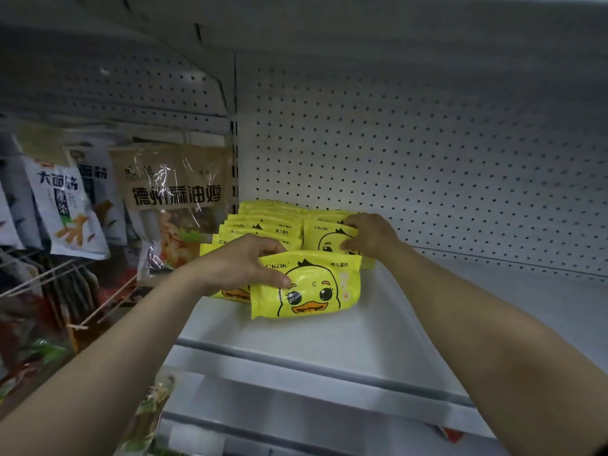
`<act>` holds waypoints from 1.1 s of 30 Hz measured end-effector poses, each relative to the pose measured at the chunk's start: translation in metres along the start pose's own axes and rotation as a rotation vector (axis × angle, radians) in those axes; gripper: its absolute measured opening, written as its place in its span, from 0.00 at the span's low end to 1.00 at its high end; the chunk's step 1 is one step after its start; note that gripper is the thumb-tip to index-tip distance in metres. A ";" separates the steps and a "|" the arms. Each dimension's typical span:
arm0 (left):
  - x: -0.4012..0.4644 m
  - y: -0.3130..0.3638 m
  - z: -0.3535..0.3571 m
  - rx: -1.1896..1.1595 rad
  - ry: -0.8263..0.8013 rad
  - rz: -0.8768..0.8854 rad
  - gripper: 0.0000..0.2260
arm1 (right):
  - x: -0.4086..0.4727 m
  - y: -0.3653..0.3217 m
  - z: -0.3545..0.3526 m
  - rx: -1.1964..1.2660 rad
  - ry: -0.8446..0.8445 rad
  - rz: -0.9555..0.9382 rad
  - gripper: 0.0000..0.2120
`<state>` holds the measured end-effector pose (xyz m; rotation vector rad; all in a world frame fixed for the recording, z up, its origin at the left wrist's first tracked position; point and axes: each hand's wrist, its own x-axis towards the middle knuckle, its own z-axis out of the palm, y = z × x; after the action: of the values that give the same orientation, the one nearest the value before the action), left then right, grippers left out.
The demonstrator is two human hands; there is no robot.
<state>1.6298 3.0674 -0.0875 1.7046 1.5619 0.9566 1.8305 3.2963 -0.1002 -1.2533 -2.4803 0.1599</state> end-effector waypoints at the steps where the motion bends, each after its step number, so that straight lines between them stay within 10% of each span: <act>1: 0.001 0.000 0.002 -0.002 0.006 -0.005 0.11 | 0.001 0.002 0.003 0.013 0.014 -0.004 0.29; 11: 0.022 0.018 0.009 0.074 0.068 -0.019 0.13 | -0.009 0.000 -0.018 0.297 0.188 -0.009 0.19; 14: 0.037 0.023 0.015 0.068 0.136 -0.004 0.15 | -0.040 -0.025 -0.060 0.726 -0.154 -0.045 0.14; 17: 0.053 0.030 0.023 0.048 0.203 0.029 0.15 | -0.061 -0.033 -0.077 0.592 -0.377 -0.177 0.14; 23: 0.076 0.021 0.033 0.116 0.416 0.086 0.13 | -0.052 -0.011 -0.071 0.383 -0.164 -0.111 0.13; 28: 0.064 -0.009 0.038 0.780 0.445 -0.013 0.22 | -0.034 0.023 -0.048 0.272 -0.100 0.028 0.24; 33: 0.056 -0.026 0.045 0.949 0.444 -0.020 0.39 | -0.026 0.021 -0.020 0.298 -0.119 0.046 0.22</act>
<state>1.6558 3.1271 -0.1280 2.1467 2.5996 0.6230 1.8675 3.2872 -0.0934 -1.2024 -2.4116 0.6078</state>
